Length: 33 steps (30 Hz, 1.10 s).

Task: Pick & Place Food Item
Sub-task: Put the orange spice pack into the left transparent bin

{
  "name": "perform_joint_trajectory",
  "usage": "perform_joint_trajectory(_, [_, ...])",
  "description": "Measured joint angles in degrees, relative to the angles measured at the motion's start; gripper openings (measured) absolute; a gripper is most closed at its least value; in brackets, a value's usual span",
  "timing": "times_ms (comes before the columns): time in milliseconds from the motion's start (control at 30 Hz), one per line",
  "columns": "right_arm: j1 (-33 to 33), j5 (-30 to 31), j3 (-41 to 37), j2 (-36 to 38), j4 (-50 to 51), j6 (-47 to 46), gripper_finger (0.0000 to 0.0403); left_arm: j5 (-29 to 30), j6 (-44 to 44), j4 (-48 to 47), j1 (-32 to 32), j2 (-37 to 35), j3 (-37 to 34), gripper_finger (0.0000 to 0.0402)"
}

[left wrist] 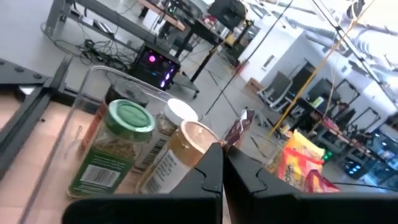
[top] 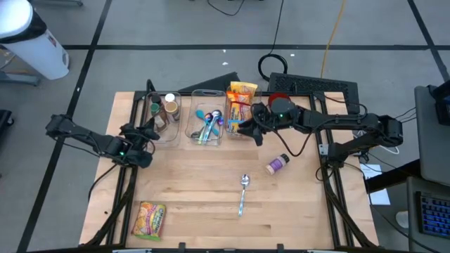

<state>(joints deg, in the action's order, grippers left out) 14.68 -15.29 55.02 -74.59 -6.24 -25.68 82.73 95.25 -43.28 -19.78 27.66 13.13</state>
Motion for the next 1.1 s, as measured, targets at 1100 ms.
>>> perform_joint_trajectory(1100, [4.07,1.7,0.0,0.0,0.05,2.57,0.015,-12.57,-25.07,22.15,14.41,0.09,-6.06,0.0003])
